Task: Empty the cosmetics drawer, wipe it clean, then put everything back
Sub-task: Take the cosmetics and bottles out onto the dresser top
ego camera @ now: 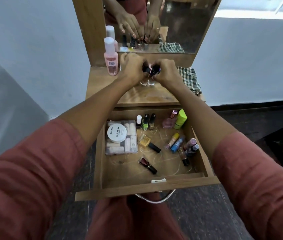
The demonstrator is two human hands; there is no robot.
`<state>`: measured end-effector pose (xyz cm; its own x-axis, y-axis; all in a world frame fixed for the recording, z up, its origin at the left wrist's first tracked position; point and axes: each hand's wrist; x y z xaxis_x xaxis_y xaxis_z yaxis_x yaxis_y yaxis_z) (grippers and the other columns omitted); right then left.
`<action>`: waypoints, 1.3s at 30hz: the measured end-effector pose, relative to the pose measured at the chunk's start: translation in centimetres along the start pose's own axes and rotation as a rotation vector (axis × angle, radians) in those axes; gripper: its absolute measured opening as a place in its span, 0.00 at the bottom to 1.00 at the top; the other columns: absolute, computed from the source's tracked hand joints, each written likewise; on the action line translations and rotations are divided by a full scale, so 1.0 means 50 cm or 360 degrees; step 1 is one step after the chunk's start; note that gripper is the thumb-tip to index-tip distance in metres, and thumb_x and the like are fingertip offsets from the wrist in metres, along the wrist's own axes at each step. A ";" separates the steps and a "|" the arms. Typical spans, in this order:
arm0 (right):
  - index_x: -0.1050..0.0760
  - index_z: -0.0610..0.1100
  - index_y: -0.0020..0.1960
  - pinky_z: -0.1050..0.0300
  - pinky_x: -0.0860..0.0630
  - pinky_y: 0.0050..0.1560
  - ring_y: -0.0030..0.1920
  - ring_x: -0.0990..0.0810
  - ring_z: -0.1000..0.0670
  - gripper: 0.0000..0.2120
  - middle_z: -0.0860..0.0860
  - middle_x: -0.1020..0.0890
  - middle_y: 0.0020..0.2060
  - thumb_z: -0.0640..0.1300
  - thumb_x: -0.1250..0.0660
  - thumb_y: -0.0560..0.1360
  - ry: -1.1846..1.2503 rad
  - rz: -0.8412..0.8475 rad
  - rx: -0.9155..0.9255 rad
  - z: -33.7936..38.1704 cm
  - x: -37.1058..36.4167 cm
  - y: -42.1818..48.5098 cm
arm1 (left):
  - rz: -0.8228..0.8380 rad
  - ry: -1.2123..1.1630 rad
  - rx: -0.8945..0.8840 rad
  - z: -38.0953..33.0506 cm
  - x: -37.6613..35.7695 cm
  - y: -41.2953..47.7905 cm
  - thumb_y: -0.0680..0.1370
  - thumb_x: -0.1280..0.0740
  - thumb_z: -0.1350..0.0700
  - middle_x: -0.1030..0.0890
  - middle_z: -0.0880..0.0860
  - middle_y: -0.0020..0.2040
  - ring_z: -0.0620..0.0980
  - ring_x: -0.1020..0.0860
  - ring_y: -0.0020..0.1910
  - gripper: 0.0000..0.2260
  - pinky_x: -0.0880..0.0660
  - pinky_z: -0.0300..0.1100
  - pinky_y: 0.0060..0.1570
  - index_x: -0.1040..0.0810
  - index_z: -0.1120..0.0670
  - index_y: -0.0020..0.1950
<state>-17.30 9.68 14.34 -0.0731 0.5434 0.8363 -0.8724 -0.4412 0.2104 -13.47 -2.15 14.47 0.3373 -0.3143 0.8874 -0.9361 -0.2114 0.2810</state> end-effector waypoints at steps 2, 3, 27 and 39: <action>0.23 0.33 0.46 0.44 0.23 0.46 0.45 0.20 0.42 0.08 0.39 0.18 0.43 0.31 0.34 0.66 -0.0015 -0.0010 0.0017 -0.003 -0.011 0.005 | -0.0009 0.0033 0.0011 0.003 -0.006 0.000 0.73 0.32 0.55 0.20 0.53 0.53 0.52 0.30 0.62 0.08 0.44 0.51 0.66 0.20 0.54 0.52; 0.23 0.33 0.46 0.44 0.23 0.46 0.45 0.21 0.41 0.08 0.39 0.18 0.43 0.31 0.34 0.66 -0.0016 -0.0017 0.0026 -0.005 -0.015 0.008 | -0.0017 0.0038 0.0016 0.003 -0.007 0.000 0.73 0.32 0.55 0.20 0.53 0.53 0.52 0.30 0.62 0.08 0.45 0.52 0.67 0.20 0.54 0.52; 0.20 0.33 0.50 0.71 0.28 0.42 0.45 0.19 0.46 0.09 0.39 0.17 0.46 0.32 0.33 0.71 -0.0003 0.0133 0.0025 -0.080 0.079 -0.168 | 0.0009 -0.0689 -0.0244 -0.085 -0.060 -0.184 0.73 0.34 0.65 0.20 0.56 0.50 0.47 0.24 0.48 0.09 0.26 0.39 0.51 0.21 0.59 0.52; 0.19 0.39 0.49 0.68 0.33 0.39 0.42 0.27 0.54 0.07 0.45 0.22 0.47 0.38 0.31 0.71 -0.0063 0.0260 -0.0216 -0.190 0.073 -0.396 | 0.1030 -0.0142 -0.0956 -0.173 -0.191 -0.339 0.78 0.39 0.60 0.24 0.52 0.61 0.52 0.26 0.59 0.12 0.26 0.46 0.53 0.23 0.54 0.60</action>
<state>-4.91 27.17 8.41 -0.2021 0.4431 0.8734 -0.9078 -0.4194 0.0028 -1.67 12.46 4.38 -0.2932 -0.2803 0.9140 -0.8316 0.5465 -0.0992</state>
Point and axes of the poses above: each hand's wrist, its own y-axis towards the middle knuckle, its own x-axis out of the back of the hand, z = x × y
